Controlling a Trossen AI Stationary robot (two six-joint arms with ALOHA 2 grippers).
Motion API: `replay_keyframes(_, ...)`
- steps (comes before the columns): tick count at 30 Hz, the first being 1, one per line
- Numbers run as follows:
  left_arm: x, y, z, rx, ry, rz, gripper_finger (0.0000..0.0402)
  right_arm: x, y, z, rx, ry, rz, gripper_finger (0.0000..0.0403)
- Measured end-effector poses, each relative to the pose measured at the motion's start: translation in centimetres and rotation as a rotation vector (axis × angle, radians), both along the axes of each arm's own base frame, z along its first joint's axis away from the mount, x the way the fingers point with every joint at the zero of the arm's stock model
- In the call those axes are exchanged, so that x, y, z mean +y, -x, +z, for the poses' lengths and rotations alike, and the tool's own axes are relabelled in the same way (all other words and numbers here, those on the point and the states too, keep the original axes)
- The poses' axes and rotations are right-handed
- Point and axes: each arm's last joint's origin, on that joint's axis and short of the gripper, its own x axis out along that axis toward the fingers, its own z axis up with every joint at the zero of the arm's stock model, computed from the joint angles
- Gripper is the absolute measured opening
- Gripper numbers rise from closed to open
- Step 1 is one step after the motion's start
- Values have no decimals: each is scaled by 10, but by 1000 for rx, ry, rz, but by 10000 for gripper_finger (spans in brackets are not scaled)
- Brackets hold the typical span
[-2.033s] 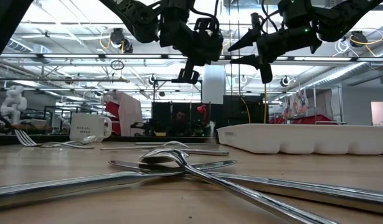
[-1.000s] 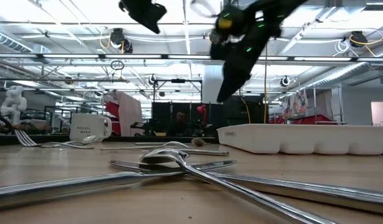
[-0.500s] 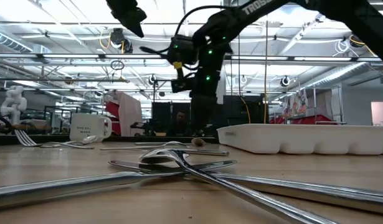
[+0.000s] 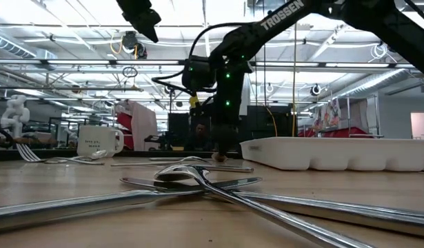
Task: Sort silverware
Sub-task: Put the silver spoon into the silverware tray
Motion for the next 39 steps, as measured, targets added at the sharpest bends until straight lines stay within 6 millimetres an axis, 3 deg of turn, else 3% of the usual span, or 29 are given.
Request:
replay_keyframes(4, 0, 0, 0, 0, 0, 1, 0, 2, 0, 0, 7, 0, 17, 12)
replay_keyframes(8, 0, 0, 0, 0, 0, 1, 0, 7, 2, 1, 24, -45, 26, 1)
replay_keyframes(13, 0, 0, 0, 1, -1, 0, 0, 23, 6, 21, 23, -59, 43, 0)
replay_keyframes(18, 0, 0, 0, 0, -1, 0, 0, 40, 11, 58, -78, -89, 70, 0)
replay_keyframes(23, 0, 0, 0, -3, 8, -8, 0, 55, 26, 111, -248, -182, 54, 0)
replay_keyframes(33, 3, -10, 1, -163, 366, -419, 2, 84, 97, 227, -556, -264, 104, 0)
replay_keyframes(36, 8, -11, 3, -209, 405, -455, 8, 84, 113, 245, -619, -222, 67, 0)
replay_keyframes(39, 11, -9, 3, -230, 436, -453, 10, 85, 115, 242, -574, -228, 66, 0)
